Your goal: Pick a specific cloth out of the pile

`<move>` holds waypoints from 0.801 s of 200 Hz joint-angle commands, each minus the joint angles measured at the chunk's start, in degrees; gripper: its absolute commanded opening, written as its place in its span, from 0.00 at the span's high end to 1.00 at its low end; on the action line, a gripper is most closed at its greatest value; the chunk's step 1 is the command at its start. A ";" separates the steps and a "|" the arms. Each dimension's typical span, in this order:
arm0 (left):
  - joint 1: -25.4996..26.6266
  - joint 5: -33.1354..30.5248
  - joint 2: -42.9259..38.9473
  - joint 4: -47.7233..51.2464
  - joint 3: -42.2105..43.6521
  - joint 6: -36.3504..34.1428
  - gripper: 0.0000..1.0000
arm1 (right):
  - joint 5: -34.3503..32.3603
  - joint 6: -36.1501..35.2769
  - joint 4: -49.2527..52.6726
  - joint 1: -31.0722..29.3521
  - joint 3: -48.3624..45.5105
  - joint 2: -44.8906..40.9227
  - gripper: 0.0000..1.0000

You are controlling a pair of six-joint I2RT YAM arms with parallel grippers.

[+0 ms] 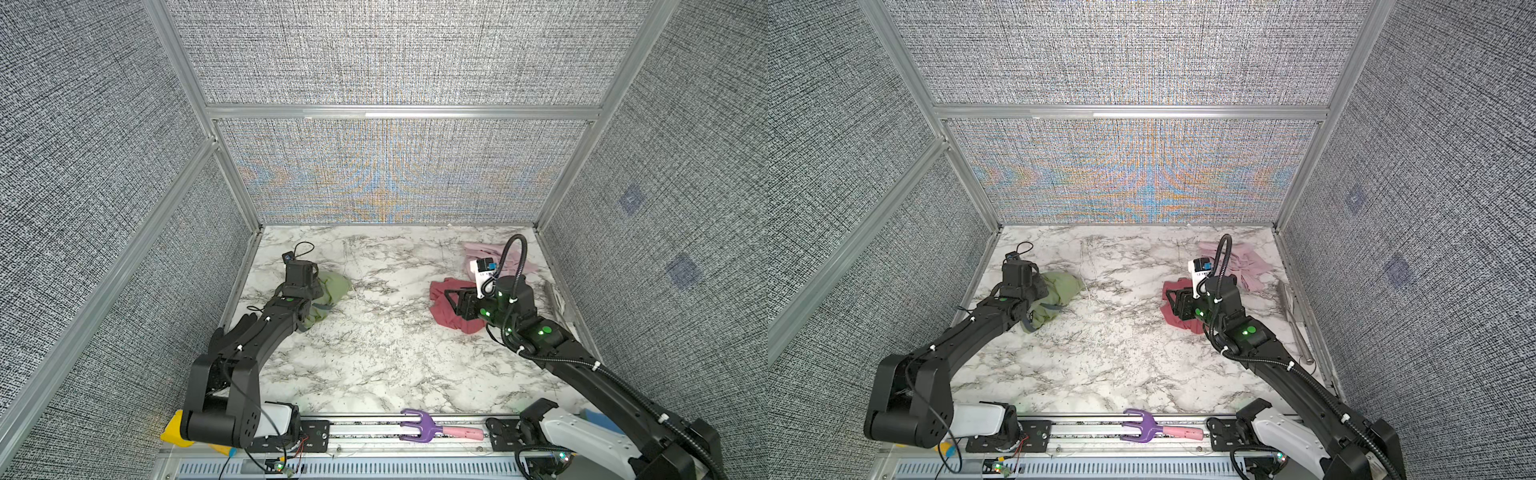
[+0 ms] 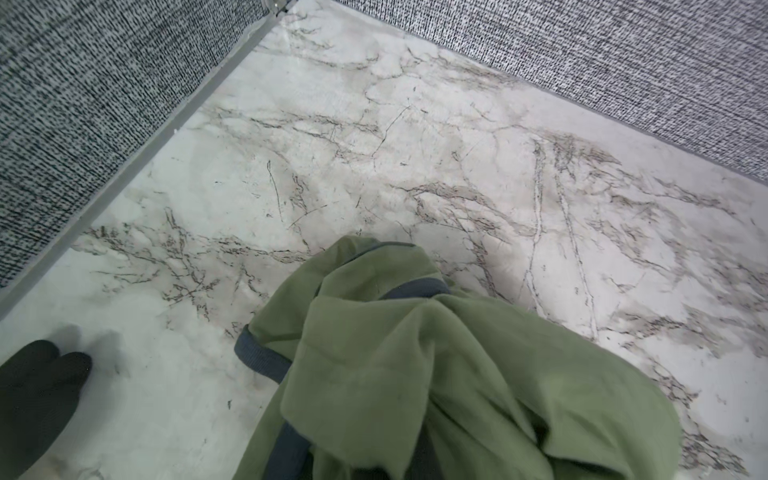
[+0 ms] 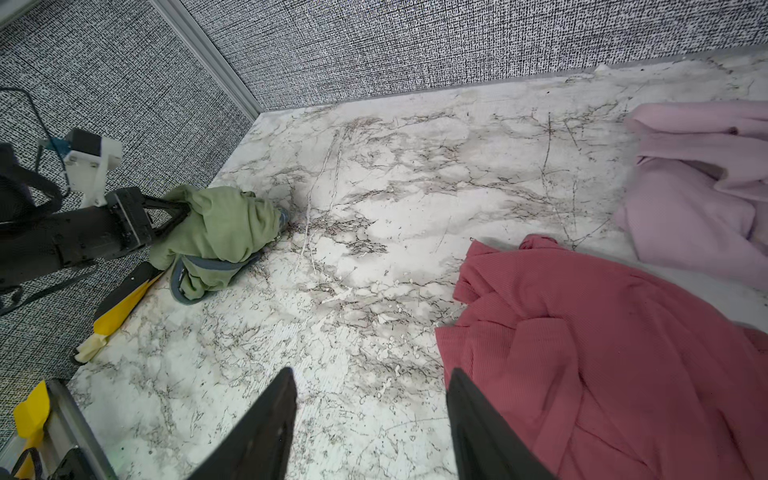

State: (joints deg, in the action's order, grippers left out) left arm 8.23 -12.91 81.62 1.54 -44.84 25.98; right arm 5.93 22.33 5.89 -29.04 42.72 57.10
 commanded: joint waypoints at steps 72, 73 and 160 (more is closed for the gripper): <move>-3.17 6.16 8.93 -8.23 4.28 1.62 1.00 | -0.31 -0.17 -0.75 -0.05 2.76 3.46 0.40; -3.19 6.24 8.96 -8.31 4.30 1.62 1.00 | -0.31 -0.17 -0.77 -0.05 2.79 3.50 0.40; -3.29 6.40 -1.94 2.62 3.31 3.42 0.63 | 0.03 -0.07 -0.81 -0.05 3.18 3.61 0.40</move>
State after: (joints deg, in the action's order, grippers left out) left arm 5.08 -6.90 83.15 -2.13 -40.80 28.75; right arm 5.96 22.11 5.74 -29.04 45.45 60.71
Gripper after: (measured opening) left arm 0.323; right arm 0.597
